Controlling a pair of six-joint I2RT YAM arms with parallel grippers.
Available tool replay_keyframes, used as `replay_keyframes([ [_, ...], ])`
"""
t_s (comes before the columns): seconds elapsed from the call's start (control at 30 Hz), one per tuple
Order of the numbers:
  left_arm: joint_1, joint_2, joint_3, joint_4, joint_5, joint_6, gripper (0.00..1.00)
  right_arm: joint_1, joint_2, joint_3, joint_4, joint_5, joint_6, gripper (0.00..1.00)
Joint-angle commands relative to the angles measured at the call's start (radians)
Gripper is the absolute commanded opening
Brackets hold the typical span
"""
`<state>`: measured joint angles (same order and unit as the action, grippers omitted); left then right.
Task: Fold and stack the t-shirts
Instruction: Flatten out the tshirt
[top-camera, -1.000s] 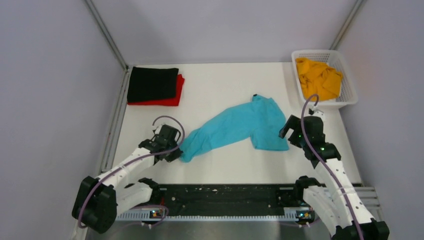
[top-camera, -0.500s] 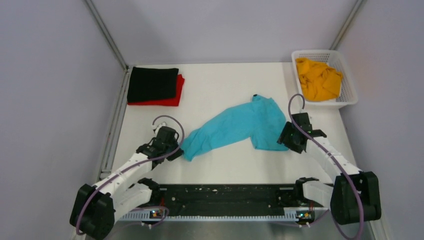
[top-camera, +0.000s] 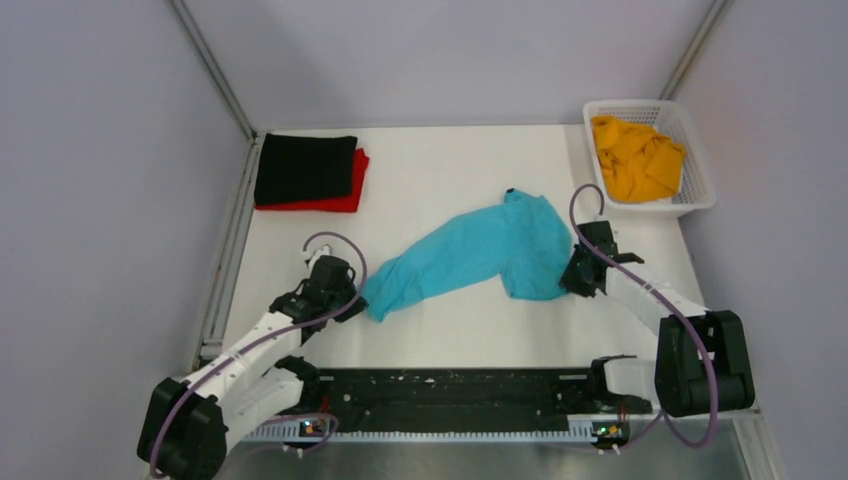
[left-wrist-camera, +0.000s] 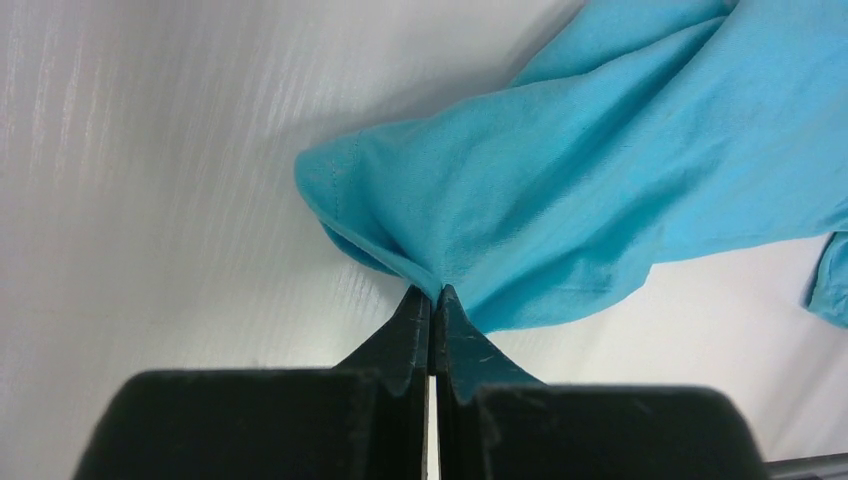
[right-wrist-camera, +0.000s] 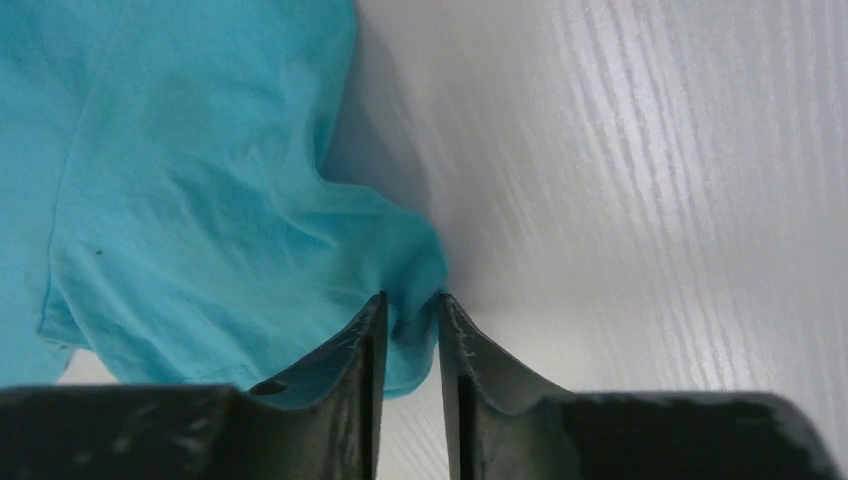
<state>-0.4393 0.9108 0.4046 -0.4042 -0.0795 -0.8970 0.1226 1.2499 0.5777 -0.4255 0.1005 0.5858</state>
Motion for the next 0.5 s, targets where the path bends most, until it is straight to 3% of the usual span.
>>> replay_keyframes([
  [0.0, 0.001, -0.035, 0.009, 0.023, -0.027, 0.005, 0.0, -0.001, 0.019, -0.02, 0.031, -0.072, 0.025, 0.12],
  [0.03, 0.001, -0.042, 0.014, 0.02, -0.024, 0.008, 0.0, 0.0, 0.007, -0.023, 0.039, -0.076, 0.023, 0.02],
  [0.07, 0.001, -0.051, 0.02, 0.019, -0.021, 0.008, 0.0, 0.0, -0.009, -0.024, 0.046, -0.076, 0.02, 0.0],
  [0.33, 0.001, -0.097, 0.128, 0.019, 0.01, -0.007, 0.0, 0.0, -0.23, 0.057, 0.096, -0.097, 0.007, 0.0],
  [0.47, 0.001, -0.135, 0.228, -0.011, -0.045, -0.028, 0.0, -0.001, -0.378, 0.136, 0.131, -0.091, 0.043, 0.0],
])
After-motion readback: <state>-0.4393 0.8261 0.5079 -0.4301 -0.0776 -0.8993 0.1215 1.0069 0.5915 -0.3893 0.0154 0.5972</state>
